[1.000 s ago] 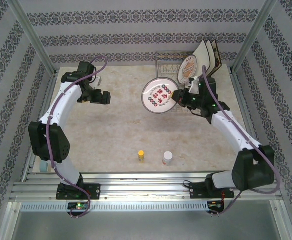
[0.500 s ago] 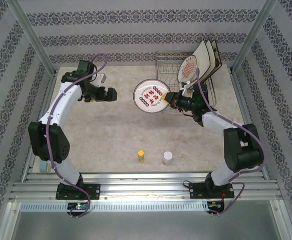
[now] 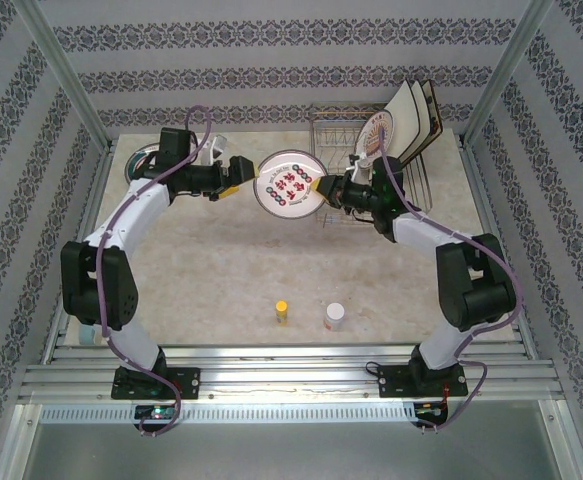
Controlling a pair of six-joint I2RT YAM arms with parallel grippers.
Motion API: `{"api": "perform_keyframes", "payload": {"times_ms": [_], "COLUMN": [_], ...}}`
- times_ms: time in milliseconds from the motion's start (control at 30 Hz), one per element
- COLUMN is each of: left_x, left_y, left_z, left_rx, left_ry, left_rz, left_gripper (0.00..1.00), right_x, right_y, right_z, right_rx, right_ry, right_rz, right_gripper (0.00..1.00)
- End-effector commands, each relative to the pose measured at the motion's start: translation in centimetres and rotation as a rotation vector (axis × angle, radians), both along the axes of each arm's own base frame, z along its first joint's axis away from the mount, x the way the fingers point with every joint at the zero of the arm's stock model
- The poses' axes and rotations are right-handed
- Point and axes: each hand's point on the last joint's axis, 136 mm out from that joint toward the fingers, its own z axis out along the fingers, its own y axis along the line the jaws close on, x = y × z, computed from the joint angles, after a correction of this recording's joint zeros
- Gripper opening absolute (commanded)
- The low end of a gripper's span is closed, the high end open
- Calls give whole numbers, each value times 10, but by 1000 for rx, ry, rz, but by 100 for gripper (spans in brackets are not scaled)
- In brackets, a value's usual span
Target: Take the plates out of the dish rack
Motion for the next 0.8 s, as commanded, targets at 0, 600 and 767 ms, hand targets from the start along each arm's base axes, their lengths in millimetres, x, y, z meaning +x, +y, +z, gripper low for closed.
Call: {"api": "perform_keyframes", "payload": {"times_ms": [0, 600, 767], "left_x": [0, -4, -3], "left_y": [-16, -16, -17], "left_z": [28, 14, 14], "left_rx": [-112, -85, -88], "left_ry": [-73, -36, -33], "left_rz": [-35, -27, -27], "left_gripper": [97, 30, 7], "right_x": [6, 14, 16], "right_y": [14, 48, 48], "right_z": [31, 42, 44], "right_rx": [38, 39, 34], "right_ry": [-92, -106, -107], "right_rz": [38, 59, 60], "right_gripper": [0, 0, 0]}}
